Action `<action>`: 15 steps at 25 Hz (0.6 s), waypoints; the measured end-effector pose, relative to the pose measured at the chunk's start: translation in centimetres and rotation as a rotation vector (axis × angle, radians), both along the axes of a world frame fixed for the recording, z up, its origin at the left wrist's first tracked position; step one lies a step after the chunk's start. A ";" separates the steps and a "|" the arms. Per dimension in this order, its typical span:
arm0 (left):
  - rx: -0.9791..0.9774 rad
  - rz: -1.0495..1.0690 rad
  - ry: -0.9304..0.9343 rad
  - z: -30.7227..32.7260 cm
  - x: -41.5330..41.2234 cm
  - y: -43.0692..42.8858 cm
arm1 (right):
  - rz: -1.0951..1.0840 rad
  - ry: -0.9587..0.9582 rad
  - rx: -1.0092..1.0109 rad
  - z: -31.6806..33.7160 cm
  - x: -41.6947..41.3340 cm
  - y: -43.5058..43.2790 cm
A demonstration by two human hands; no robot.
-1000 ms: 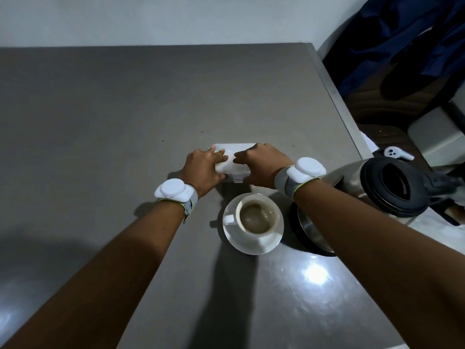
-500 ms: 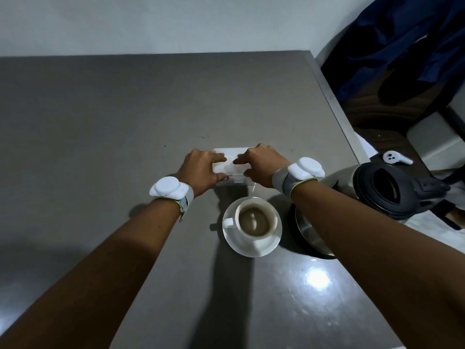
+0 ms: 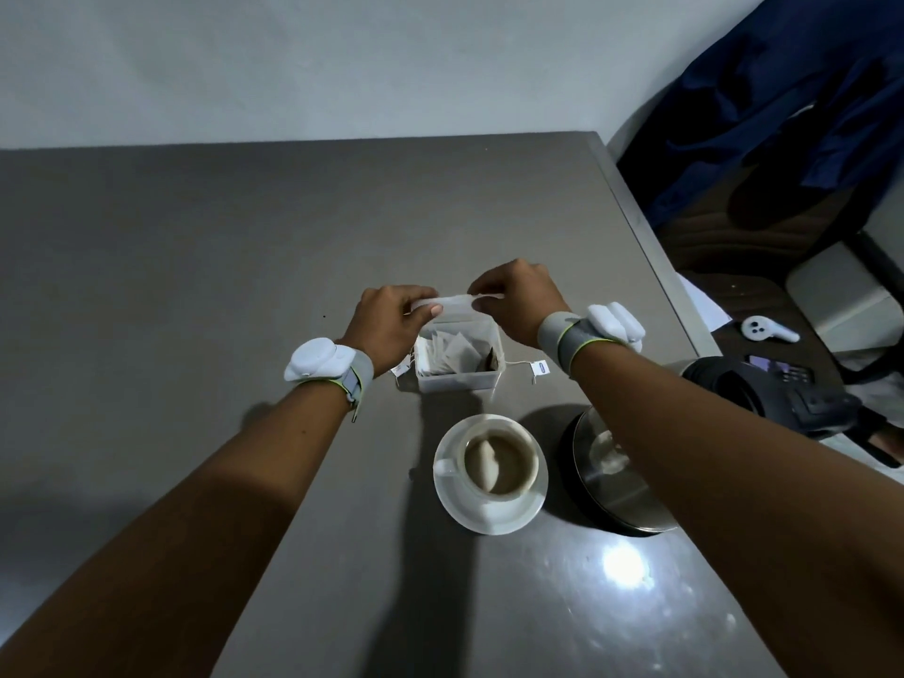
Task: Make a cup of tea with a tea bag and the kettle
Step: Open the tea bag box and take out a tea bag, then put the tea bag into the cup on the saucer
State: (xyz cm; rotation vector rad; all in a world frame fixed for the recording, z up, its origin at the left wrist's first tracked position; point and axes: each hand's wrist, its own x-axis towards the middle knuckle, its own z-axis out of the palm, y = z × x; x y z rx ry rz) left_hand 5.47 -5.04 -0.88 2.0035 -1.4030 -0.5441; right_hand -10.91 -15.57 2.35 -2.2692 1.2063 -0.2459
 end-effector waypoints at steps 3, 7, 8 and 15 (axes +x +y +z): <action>-0.071 0.104 0.125 -0.4 0.2 -0.7 | -0.184 -0.125 0.075 -0.5 0.5 -1.0; -0.086 0.232 0.248 -1.4 0.7 -1.6 | -0.358 -0.219 0.112 -1.5 1.0 -2.0; -0.085 0.241 0.261 -1.8 0.9 -1.9 | -0.385 -0.225 0.116 -1.7 1.2 -2.3; -0.025 0.287 0.258 -2.9 1.7 -3.0 | -0.427 -0.214 0.141 -1.9 2.3 -2.7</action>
